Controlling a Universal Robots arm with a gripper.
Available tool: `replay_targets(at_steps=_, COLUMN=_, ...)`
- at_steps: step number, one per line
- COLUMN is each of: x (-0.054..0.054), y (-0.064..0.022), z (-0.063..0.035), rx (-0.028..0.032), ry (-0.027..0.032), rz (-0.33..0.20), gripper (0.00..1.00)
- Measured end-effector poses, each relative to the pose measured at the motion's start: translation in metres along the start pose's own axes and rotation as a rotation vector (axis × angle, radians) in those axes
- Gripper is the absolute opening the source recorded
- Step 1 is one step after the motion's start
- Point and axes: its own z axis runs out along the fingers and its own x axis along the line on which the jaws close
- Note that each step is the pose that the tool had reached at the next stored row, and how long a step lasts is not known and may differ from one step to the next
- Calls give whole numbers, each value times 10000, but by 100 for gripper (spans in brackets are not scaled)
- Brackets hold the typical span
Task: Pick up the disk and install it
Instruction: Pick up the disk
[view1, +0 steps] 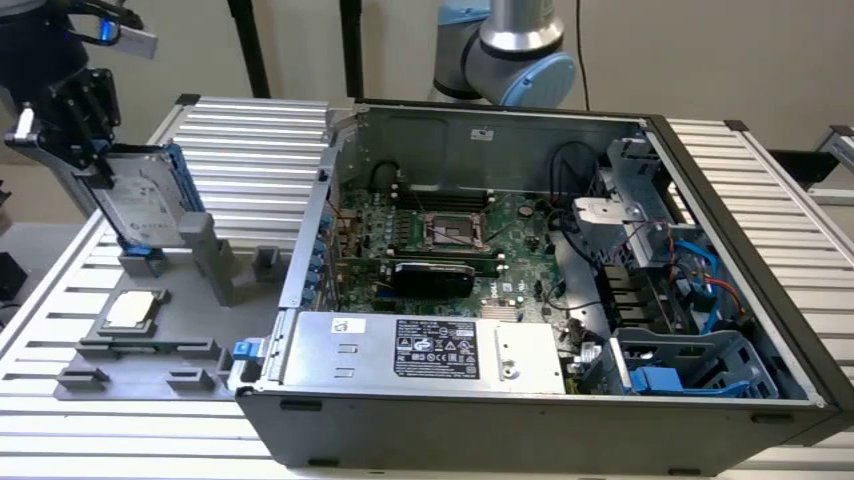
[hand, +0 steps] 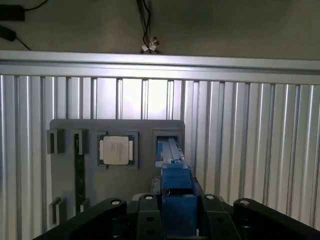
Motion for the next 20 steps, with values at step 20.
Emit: replay_targets(at_steps=20, x=9, y=-307, z=-839, rx=2, ry=-117, rz=-44, gripper=0)
